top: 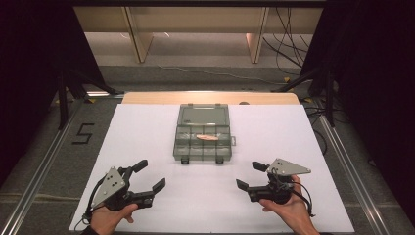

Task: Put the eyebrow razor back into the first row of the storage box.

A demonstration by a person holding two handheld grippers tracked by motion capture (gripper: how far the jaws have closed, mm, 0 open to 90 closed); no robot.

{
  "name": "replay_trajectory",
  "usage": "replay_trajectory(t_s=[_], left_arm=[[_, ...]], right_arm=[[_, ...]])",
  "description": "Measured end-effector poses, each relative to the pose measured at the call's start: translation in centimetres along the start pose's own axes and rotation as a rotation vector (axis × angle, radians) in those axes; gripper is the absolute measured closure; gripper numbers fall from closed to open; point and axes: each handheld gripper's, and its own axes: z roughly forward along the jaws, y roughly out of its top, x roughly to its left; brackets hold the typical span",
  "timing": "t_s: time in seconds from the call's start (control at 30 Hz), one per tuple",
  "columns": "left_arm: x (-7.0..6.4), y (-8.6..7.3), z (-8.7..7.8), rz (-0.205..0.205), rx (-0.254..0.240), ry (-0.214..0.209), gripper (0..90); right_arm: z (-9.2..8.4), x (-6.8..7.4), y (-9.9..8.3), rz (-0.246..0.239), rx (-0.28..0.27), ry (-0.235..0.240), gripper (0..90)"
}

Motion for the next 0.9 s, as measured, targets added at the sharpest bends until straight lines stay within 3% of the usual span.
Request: replay_trajectory(t_s=[0.9], left_arm=[[0.05,-0.04,0.11,-0.001,-0.008,-0.005,16.4]], right_arm=[[-0.26,-0.02,-0.16,0.003,-0.017,-0.009,16.3]])
